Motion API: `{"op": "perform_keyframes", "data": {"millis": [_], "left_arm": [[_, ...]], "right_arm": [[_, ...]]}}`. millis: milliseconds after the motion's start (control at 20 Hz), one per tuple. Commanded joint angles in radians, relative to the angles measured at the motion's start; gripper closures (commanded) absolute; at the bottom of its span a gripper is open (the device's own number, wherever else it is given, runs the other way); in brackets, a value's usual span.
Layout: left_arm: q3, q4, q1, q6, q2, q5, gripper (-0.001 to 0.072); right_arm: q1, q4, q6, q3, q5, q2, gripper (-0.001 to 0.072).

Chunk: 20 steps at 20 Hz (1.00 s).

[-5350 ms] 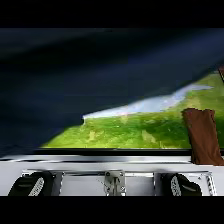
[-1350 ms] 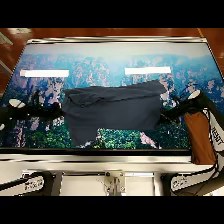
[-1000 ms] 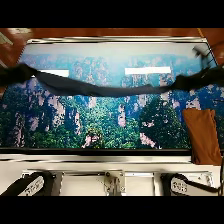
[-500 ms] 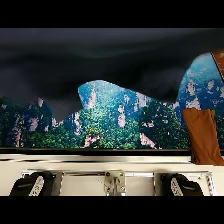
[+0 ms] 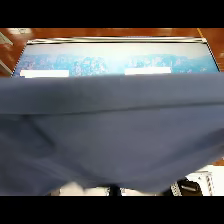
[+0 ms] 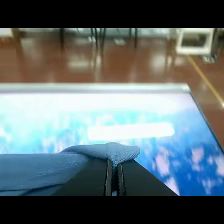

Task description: Fold the shirts.

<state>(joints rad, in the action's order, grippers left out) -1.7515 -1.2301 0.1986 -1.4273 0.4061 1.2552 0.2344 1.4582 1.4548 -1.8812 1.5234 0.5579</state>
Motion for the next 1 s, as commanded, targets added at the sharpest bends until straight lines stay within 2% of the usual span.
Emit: {"op": "perform_keyframes", "data": {"millis": [0,150,250,300,450,550,600,750,950], "left_arm": [[0.008,-0.058,0.0,-0.01,0.032,0.236,0.0663],[0.144,-0.059,0.0,-0.002,0.087,0.271,0.0663],[0.287,-0.056,0.0,0.005,0.153,0.253,0.0663],[0.363,-0.056,0.0,0.005,0.197,0.22,0.0663],[0.529,-0.04,-0.002,0.006,0.367,0.033,0.0663],[0.547,-0.008,-0.039,0.101,0.523,-0.061,0.0663],[0.539,-0.009,-0.064,0.119,0.605,-0.119,0.0663],[0.52,0.0,-0.116,0.118,0.789,-0.361,0.0662],[0.52,0.0,-0.193,0.117,0.937,-0.719,0.0662]], "right_arm": [[-0.002,0.095,-0.004,0.004,0.264,0.039,0.0651],[-0.001,0.114,-0.039,0.167,0.261,0.096,0.0651],[-0.001,0.094,-0.06,0.366,0.242,0.161,0.0651],[-0.001,0.089,-0.06,0.464,0.189,0.196,0.0651],[-0.002,-0.021,-0.063,0.668,-0.154,0.352,0.0651],[-0.002,-0.106,-0.066,0.678,-0.362,0.5,0.0651],[-0.002,-0.151,-0.073,0.678,-0.477,0.571,0.0651],[-0.023,-0.266,-0.151,0.678,-0.795,0.735,0.0651],[-0.145,-0.271,-0.275,0.679,-1.217,0.891,0.065]]}}
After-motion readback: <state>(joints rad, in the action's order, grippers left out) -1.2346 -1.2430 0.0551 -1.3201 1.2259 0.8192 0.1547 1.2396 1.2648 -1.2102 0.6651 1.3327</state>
